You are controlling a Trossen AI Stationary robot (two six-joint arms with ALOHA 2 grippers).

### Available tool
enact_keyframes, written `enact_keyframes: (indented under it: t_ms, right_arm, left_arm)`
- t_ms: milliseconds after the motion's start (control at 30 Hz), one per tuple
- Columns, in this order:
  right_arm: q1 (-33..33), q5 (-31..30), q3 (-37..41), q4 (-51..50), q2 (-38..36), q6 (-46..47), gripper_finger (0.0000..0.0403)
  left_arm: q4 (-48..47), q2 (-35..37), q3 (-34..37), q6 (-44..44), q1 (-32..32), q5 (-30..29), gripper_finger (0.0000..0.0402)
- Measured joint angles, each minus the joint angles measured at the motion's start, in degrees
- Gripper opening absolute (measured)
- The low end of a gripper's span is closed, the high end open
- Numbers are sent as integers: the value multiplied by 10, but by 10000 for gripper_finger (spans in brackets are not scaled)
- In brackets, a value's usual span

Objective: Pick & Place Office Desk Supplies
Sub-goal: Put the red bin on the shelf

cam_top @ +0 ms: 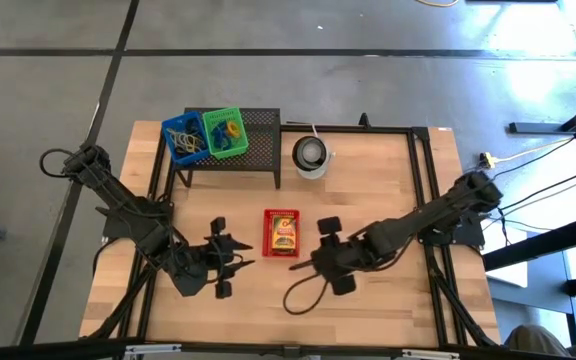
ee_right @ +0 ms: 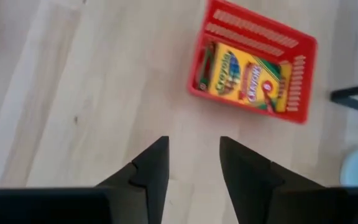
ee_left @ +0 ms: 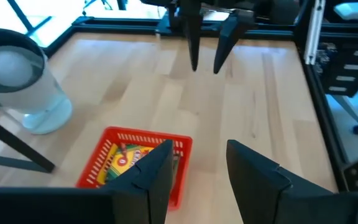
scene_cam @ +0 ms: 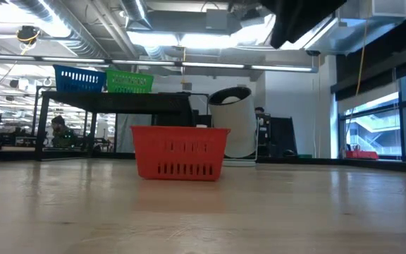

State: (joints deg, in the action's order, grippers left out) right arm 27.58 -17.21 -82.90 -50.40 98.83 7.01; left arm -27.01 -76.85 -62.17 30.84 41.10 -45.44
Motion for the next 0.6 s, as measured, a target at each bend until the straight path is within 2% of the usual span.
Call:
enact_keyframes:
  t_ms: [133,267,467,600]
  right_arm:
    - [-1,-4,87,40,-64,27,137]
    - [0,-4,218,138,-154,64,132]
    - [0,-4,418,377,-295,98,130]
    - [0,-4,529,543,-360,92,130]
  left_arm:
    - [0,0,0,12,0,-13,143]
    - [0,0,0,15,0,-14,143]
    - [0,0,0,14,0,-22,143]
    - [-1,0,0,14,0,-39,143]
